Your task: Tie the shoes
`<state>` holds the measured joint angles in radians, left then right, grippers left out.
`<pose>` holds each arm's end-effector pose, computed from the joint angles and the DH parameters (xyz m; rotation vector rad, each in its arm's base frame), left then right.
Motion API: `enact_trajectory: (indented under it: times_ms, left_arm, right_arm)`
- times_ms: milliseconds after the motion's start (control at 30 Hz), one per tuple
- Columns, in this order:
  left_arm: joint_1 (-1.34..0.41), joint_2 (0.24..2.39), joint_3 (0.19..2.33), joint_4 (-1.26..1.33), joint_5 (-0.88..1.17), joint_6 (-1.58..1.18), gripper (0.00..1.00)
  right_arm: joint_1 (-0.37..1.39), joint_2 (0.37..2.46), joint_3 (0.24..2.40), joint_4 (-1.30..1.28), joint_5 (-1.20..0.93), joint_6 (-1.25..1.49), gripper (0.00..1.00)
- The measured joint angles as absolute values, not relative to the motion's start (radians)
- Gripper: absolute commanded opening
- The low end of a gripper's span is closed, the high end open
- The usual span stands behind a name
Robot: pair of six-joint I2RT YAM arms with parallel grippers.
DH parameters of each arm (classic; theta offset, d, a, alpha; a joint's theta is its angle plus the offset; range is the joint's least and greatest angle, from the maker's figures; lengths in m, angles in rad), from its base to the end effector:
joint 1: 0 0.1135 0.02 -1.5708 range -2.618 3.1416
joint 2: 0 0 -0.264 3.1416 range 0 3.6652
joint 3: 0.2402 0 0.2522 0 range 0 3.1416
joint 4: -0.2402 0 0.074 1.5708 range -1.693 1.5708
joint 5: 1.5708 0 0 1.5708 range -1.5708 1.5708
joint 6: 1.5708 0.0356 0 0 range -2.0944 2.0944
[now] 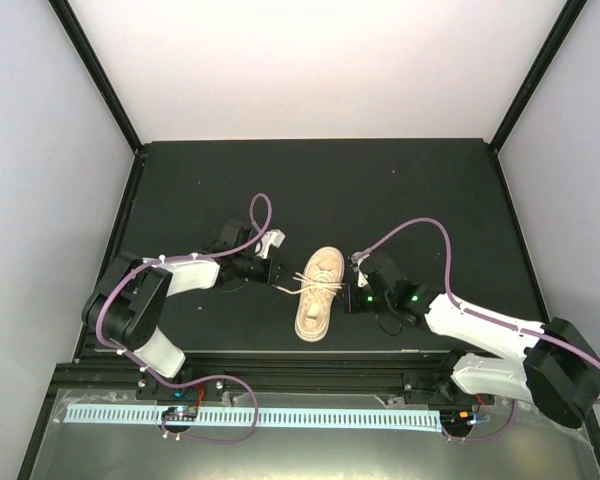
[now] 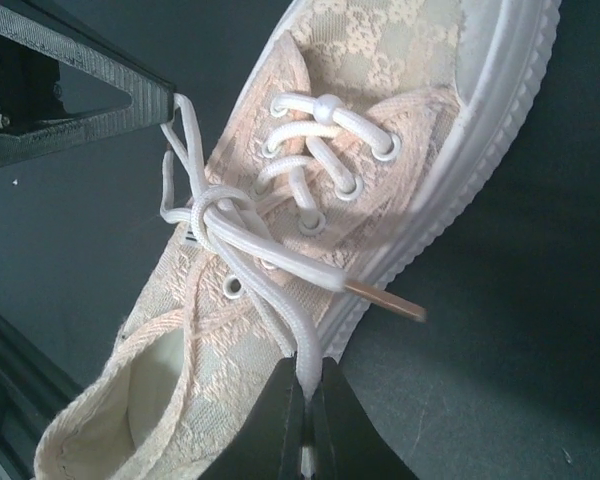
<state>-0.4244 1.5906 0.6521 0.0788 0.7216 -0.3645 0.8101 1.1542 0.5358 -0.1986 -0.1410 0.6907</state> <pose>0.2492 -0.1384 0.1390 0.4228 2.4757 -1.2214 0.1496 0.1645 0.1821 -0.2241 2.5512 0.8232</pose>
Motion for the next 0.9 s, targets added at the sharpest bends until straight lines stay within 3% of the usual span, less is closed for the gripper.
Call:
enact_trajectory:
  times_ms: [900]
  left_arm:
    - [-0.391, 1.625, 0.652, 0.068, 0.71, -0.334, 0.01]
  right_arm:
    - [0.807, 1.098, 0.336, -0.042, -0.193, 0.75, 0.02]
